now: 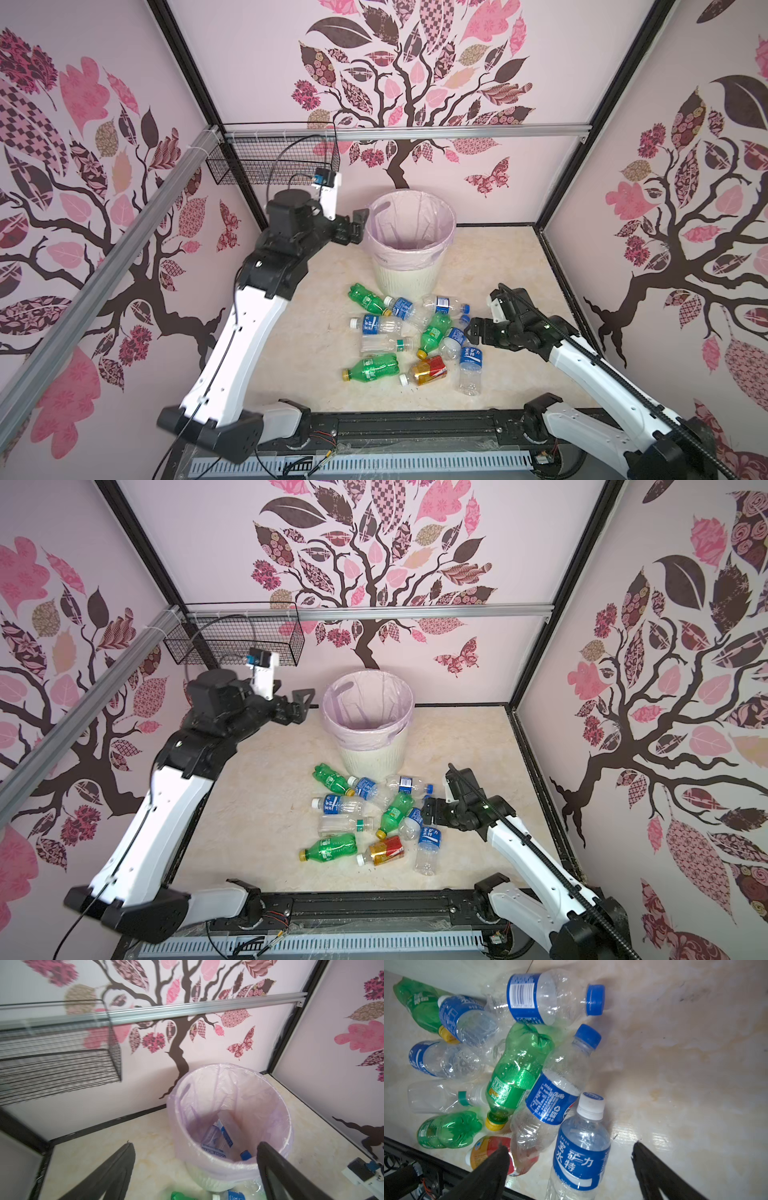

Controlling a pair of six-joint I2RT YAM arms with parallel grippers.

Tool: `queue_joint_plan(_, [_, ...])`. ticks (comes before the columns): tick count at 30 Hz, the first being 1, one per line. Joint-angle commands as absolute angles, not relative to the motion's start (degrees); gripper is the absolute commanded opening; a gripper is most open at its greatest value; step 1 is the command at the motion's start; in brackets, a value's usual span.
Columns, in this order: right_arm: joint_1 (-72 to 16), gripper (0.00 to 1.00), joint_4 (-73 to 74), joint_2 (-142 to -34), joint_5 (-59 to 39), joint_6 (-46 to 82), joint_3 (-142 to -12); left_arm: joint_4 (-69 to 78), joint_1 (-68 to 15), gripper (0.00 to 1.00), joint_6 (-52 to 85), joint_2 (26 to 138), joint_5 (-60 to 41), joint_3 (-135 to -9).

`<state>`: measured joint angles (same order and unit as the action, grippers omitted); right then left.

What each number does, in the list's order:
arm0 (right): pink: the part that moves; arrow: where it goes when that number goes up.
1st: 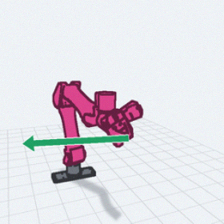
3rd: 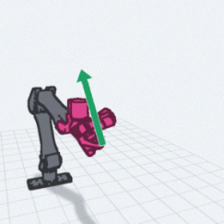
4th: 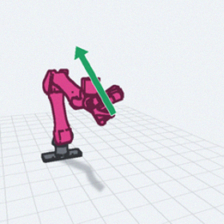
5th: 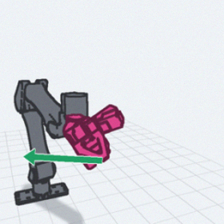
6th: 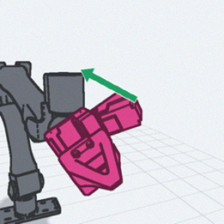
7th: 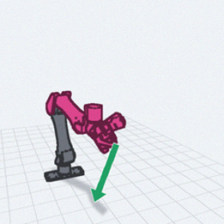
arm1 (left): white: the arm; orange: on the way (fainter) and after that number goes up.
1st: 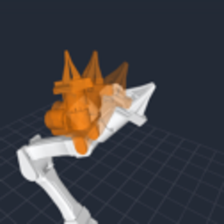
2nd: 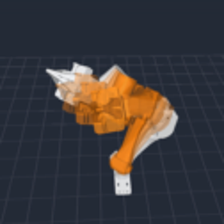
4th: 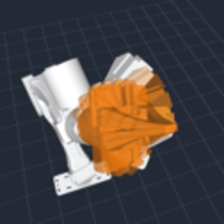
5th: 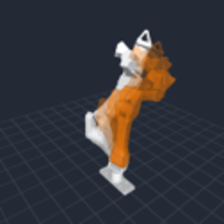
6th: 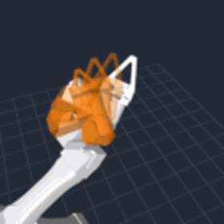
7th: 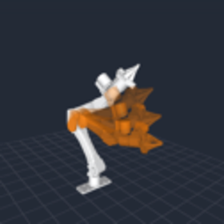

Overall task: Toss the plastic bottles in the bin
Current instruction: 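Grasp the white-capped clear water bottle with the right gripper while the left arm returns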

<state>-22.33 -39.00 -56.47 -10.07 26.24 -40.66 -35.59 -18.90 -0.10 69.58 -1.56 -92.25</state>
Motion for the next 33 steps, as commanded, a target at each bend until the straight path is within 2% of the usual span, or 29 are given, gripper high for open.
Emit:
queue_joint_plan(1, [-23.0,0.92,-41.2,-56.7,-9.5,30.1,-39.2,-42.5,-17.9,0.95,-2.6,63.2,5.7,-81.5])
queue_joint_plan(5, [-23.9,0.91,-40.1,-57.8,-10.0,33.1,-37.6,-44.9,-17.8,0.96,-1.7,53.1,6.8,-70.1])
queue_joint_plan(9, [-25.9,0.89,-38.2,-59.7,-9.6,35.9,-35.0,-47.0,-17.8,0.96,-0.3,47.9,5.7,-63.9])
queue_joint_plan(22, [-28.9,0.79,-32.6,-62.8,-8.3,39.3,-28.3,-47.6,-17.8,0.96,0.0,45.2,6.4,-57.6])
queue_joint_plan(24, [-28.9,0.75,-32.6,-62.2,-7.1,39.5,-28.2,-47.6,-17.8,0.96,0.1,45.2,6.2,-57.7])
queue_joint_plan(30, [-29.0,0.55,-35.2,-59.3,0.0,38.7,-31.4,-47.8,-17.8,0.96,0.4,45.3,5.3,-57.3])
queue_joint_plan(33, [-29.0,0.51,-38.0,-57.9,4.1,37.5,-36.0,-48.2,-17.8,0.96,0.7,45.0,4.8,-56.5])
